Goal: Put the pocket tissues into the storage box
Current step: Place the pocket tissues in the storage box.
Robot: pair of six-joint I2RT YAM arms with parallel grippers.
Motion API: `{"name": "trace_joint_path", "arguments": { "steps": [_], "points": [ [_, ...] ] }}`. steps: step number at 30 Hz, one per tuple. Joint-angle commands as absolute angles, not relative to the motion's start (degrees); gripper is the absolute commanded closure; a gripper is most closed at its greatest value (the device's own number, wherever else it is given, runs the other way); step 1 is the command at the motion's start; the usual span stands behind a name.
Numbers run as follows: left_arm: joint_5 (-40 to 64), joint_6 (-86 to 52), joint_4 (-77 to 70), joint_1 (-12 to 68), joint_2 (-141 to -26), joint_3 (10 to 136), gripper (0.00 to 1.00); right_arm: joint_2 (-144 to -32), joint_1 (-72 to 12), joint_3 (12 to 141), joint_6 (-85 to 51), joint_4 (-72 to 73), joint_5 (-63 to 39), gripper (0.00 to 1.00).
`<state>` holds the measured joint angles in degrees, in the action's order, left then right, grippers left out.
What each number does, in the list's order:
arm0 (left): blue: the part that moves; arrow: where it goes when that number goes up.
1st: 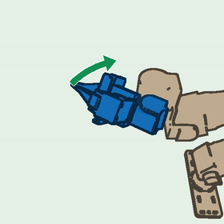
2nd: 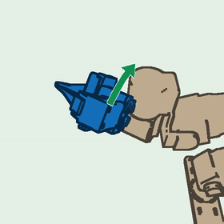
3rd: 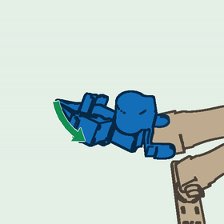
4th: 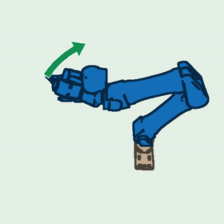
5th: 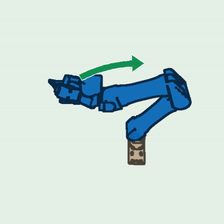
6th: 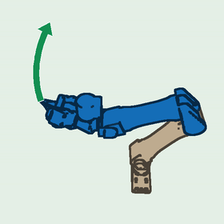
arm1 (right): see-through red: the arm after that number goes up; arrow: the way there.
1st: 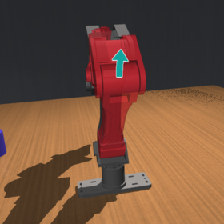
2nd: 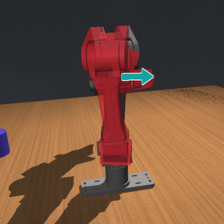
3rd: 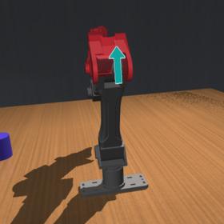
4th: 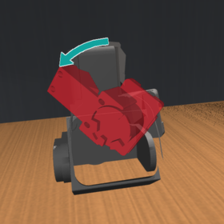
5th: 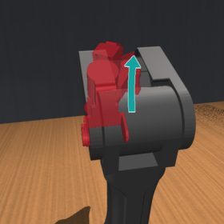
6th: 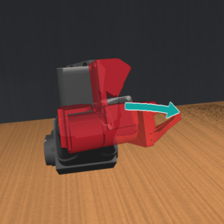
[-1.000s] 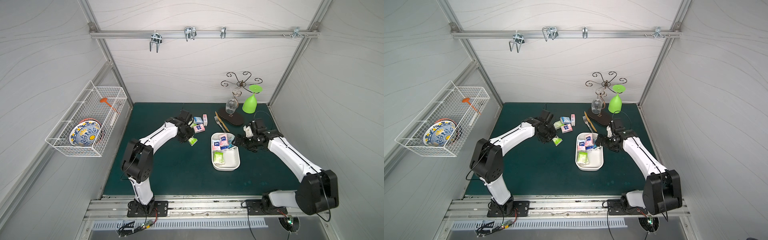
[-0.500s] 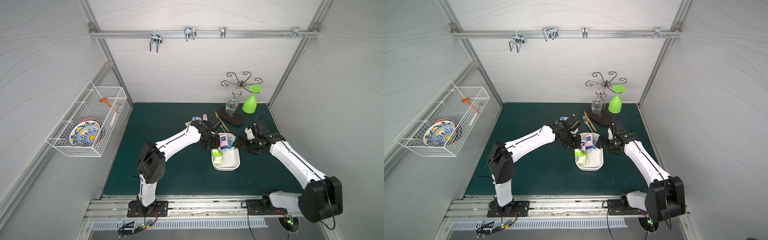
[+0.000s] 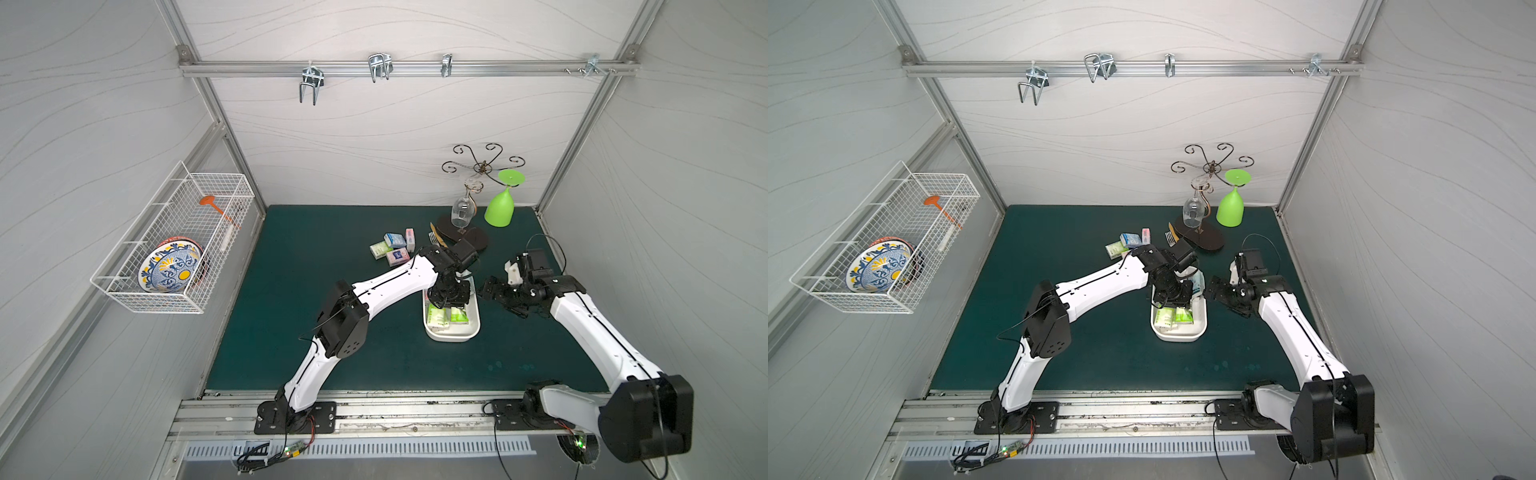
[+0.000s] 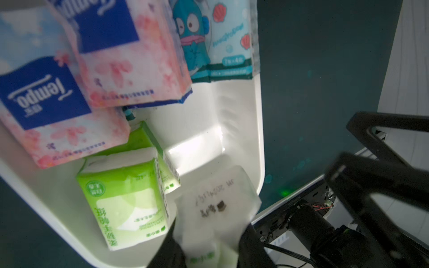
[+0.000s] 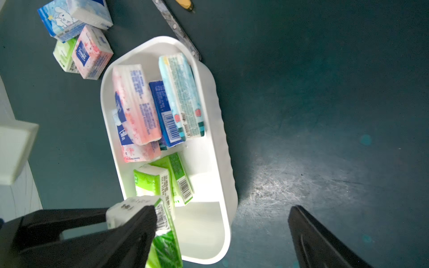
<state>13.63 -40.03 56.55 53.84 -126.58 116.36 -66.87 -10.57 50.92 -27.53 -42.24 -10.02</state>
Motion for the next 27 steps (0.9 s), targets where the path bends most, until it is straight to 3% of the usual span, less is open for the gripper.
{"name": "trace_joint_path", "arguments": {
  "steps": [1, 6, 10, 13, 27],
  "points": [
    [11.08, -42.08, 56.78, 53.64, -129.17, 118.05, 0.73, -65.87, -10.09, 50.76, -26.63, -44.10, -9.42, 0.05],
    [9.44, -43.17, 57.49, 53.63, -130.42, 118.12, 0.70, -66.10, -10.01, 51.22, -26.37, -43.95, -9.14, 0.05],
    [8.09, -43.60, 57.80, 53.61, -130.00, 118.13, 0.53, -66.56, -9.95, 51.46, -26.29, -43.77, -9.41, 0.05],
    [7.58, -43.73, 57.54, 53.63, -129.19, 117.87, 0.47, -66.53, -10.00, 51.75, -26.29, -43.80, -9.49, 0.05],
    [6.76, -41.52, 55.49, 51.74, -120.21, 116.81, 0.44, -66.71, -10.54, 52.57, -26.11, -44.03, -10.35, 0.06]
  ]
}}
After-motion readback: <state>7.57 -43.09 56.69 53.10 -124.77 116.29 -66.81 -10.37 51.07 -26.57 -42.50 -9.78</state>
